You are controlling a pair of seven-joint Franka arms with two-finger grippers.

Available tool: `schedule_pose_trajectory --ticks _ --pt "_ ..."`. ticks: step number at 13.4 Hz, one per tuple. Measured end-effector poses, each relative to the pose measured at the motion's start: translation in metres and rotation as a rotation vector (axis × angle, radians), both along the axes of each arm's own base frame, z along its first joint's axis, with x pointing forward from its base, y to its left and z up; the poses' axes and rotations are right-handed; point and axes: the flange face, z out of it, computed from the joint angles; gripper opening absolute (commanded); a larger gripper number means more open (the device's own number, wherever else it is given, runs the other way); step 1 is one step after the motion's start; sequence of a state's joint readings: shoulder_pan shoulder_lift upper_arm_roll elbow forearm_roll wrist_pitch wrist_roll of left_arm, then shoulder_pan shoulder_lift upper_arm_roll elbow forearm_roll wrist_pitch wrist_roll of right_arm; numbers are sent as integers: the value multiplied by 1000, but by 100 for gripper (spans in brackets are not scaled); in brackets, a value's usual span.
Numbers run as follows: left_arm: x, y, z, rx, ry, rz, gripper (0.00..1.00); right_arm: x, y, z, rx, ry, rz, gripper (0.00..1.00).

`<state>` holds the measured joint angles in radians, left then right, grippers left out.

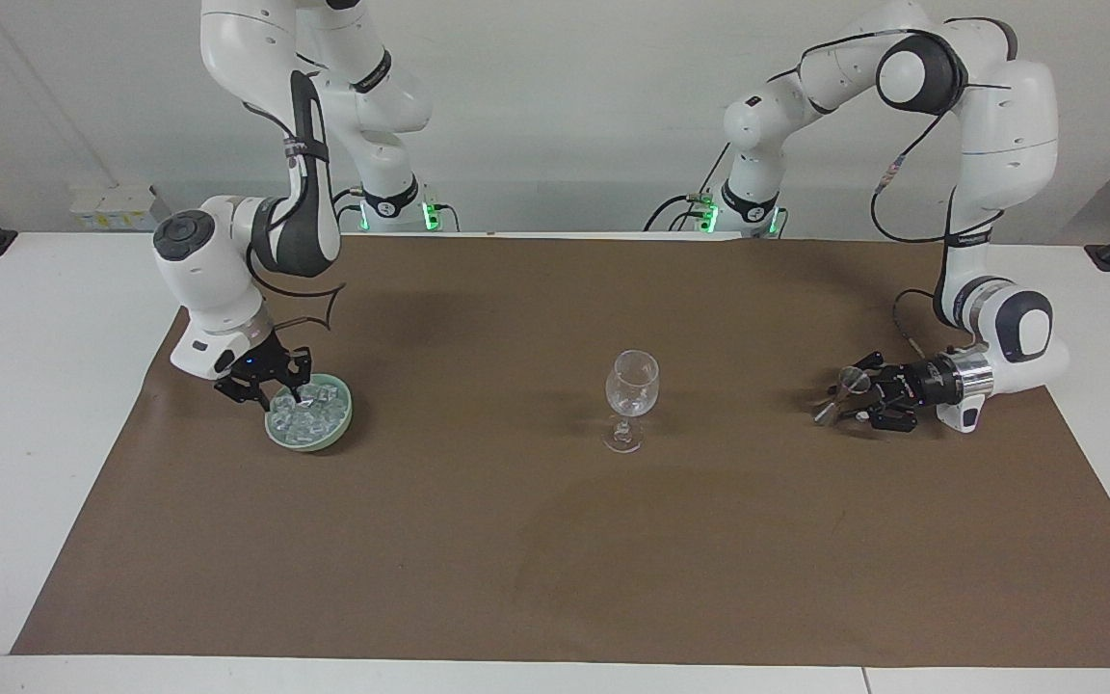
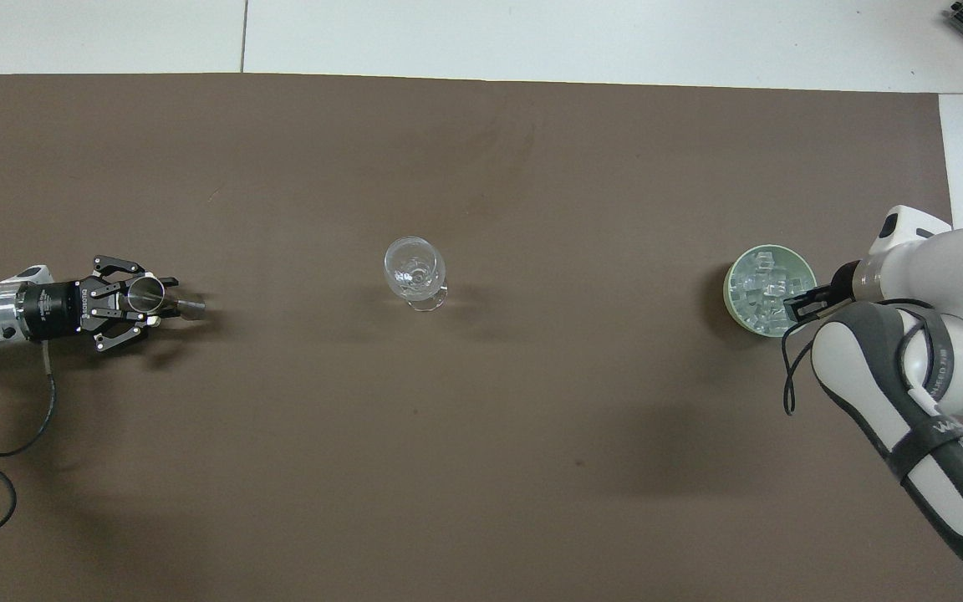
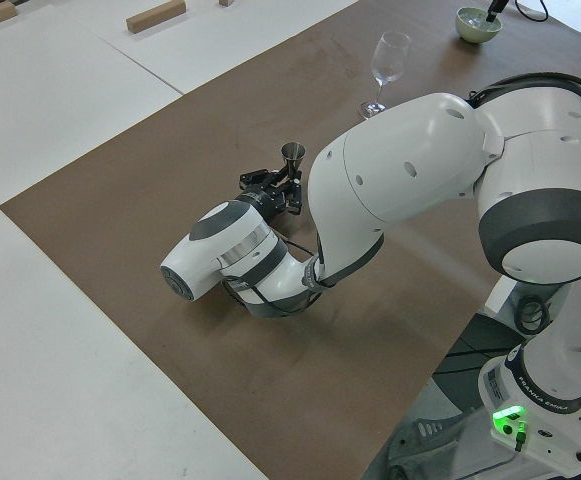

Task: Pour wine and add ice with both arms
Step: 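Reach the right gripper into the tin while the left gripper holds the cup, then set the cup down with the left gripper while the right gripper grips ice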

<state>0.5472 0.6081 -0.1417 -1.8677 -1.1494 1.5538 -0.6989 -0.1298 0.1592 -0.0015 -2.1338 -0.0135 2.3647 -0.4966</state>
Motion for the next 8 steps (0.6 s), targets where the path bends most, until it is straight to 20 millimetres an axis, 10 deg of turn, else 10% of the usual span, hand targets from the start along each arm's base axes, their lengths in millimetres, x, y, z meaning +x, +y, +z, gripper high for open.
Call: schedule_pose_trajectory --ticks 4,8 --pt "2 -2 1 8 2 -11 100 1 3 1 -4 -1 11 48" --pt "6 3 7 39 -1 -35 100 1 5 2 -5 -2 14 48"
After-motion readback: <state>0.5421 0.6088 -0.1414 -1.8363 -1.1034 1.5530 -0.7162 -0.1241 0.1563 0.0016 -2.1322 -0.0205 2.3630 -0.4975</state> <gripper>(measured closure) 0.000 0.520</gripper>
